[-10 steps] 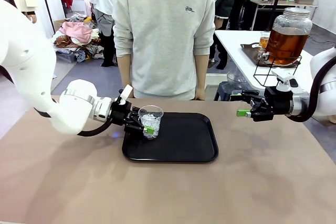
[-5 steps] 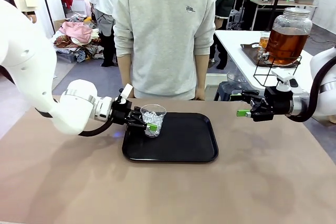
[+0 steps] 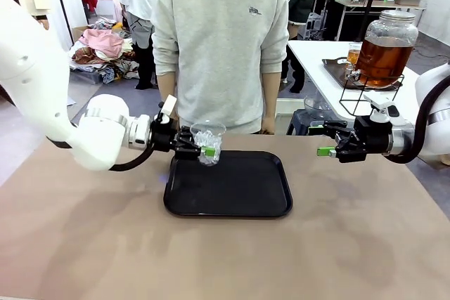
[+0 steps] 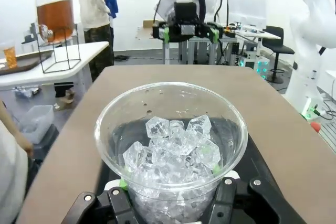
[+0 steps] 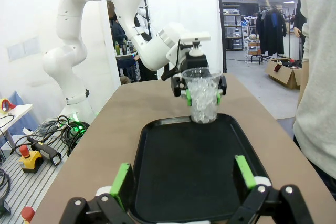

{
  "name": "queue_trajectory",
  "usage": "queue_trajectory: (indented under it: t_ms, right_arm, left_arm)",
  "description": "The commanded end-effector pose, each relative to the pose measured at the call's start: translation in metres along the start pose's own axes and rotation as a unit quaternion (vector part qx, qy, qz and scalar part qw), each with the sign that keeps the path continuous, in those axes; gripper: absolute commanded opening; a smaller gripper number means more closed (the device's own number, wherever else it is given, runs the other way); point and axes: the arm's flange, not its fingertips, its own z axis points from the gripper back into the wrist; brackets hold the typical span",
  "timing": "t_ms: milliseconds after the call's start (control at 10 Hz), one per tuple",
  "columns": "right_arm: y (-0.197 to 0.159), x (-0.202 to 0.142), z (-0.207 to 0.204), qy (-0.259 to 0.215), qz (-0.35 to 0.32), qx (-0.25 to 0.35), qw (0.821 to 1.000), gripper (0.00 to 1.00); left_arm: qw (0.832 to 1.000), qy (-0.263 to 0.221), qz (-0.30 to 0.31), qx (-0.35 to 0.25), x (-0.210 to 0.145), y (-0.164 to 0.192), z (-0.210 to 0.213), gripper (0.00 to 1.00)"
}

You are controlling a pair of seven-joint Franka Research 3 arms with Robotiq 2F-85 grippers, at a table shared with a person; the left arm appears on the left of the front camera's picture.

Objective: Pour the drink into the iced cup.
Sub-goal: Pick up the iced cup indicated by the human and present it to them.

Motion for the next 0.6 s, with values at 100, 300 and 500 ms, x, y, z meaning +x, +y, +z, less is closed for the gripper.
queue_trajectory:
  t_ms: [100,300,500]
  right_arm:
    - [-0.001,0.003,-0.001,0.000,0.003,-0.001,1.000,1.00]
    - [-0.001,0.003,-0.001,0.000,0.003,-0.001,1.000,1.00]
    - [-0.001,0.003,-0.001,0.000,0.003,-0.001,1.000,1.00]
  left_arm:
    - [1.000,0.003,0.003,0.029,0.046,0.016,-0.005,0.62]
    - [0.999,-0.003,0.001,0.043,0.065,0.030,-0.002,0.62]
    - [0.999,-0.009,-0.002,0.050,0.074,0.039,0.001,0.62]
